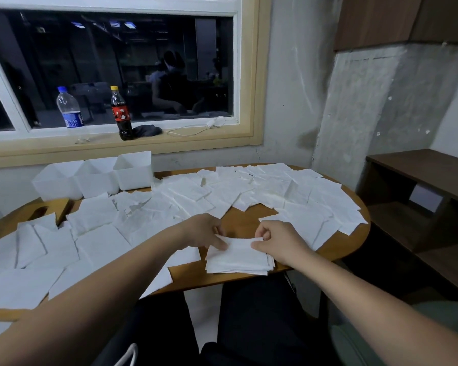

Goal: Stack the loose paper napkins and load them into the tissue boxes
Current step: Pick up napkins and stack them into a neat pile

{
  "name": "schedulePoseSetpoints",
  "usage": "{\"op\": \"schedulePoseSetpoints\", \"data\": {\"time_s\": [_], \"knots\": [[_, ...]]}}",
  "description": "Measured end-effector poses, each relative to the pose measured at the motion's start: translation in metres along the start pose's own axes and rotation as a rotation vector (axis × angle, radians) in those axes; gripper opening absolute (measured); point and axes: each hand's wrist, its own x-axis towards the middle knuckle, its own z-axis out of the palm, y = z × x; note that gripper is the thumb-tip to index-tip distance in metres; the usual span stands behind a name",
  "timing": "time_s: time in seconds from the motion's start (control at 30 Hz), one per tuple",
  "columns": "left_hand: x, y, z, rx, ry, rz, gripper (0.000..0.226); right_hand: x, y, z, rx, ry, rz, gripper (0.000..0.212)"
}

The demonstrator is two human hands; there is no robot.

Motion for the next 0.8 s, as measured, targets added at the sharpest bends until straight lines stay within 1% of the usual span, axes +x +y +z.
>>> {"op": "schedulePoseSetpoints", "data": {"time_s": [0.13, 0.2, 0.27, 0.37, 0.4, 0.43, 0.5, 0.57, 0.7, 0.8], "knots": [[-0.001, 0.004, -0.005, 0.033, 0.011, 0.002, 0.036, -0.001, 0.003, -0.002, -0.019, 0.080, -0.015, 0.012], [-0.001, 0.007, -0.009, 0.032, -0.024, 0.001, 0.043, -0.001, 0.003, -0.008, -0.044, 0.107, -0.041, 0.009], [-0.001, 0.010, -0.010, 0.085, -0.084, -0.007, 0.051, 0.001, 0.005, -0.014, -0.055, 0.086, -0.062, 0.007], [0.003, 0.014, -0.007, 0.179, -0.152, -0.016, 0.052, 0.004, 0.007, -0.020, -0.059, 0.022, -0.050, 0.010], [0.004, 0.016, -0.006, 0.193, -0.156, -0.018, 0.051, 0.005, 0.008, -0.020, -0.073, -0.007, -0.046, 0.014], [0.004, 0.018, -0.005, 0.198, -0.153, -0.016, 0.051, 0.006, 0.007, -0.021, -0.092, -0.046, -0.046, 0.024], [0.005, 0.020, -0.004, 0.205, -0.143, -0.010, 0.051, 0.006, 0.006, -0.021, -0.146, -0.145, -0.058, 0.051], [0.006, 0.021, -0.003, 0.205, -0.138, -0.006, 0.052, 0.006, 0.004, -0.020, -0.207, -0.216, -0.079, 0.071], [0.003, 0.021, -0.004, 0.172, -0.147, -0.004, 0.059, 0.007, 0.004, -0.017, -0.233, -0.282, -0.080, 0.086], [0.002, 0.020, -0.005, 0.179, -0.168, 0.009, 0.052, 0.009, 0.001, -0.018, -0.241, -0.307, -0.093, 0.092]]}}
